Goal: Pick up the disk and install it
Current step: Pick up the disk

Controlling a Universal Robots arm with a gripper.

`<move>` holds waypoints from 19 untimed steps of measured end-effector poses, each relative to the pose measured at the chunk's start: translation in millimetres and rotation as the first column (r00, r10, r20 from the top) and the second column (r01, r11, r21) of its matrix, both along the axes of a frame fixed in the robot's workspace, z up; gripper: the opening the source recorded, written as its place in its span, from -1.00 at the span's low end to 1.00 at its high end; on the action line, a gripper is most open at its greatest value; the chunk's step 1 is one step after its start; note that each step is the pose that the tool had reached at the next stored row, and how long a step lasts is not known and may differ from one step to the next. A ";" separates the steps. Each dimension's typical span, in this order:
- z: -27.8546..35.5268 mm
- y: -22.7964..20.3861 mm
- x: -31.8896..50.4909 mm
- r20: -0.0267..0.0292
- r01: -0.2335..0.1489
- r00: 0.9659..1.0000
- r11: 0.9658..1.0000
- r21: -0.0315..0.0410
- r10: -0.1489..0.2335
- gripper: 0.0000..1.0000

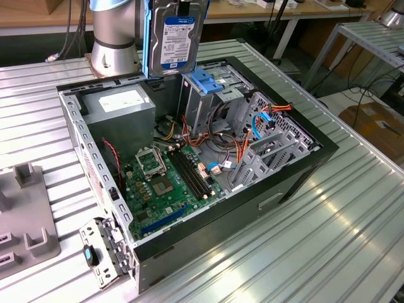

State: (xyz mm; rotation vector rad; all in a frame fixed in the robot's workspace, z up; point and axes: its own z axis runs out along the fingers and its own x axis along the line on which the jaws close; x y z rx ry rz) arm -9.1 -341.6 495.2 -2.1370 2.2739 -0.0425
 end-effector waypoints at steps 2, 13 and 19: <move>0.0 0.0 0.1 0.000 0.000 1.000 1.000 0.000 0.000 -0.30; 0.0 0.0 11.4 0.000 0.000 1.000 1.000 0.000 0.000 -0.30; -0.1 0.0 34.9 0.000 0.000 1.000 1.000 0.000 0.000 -0.30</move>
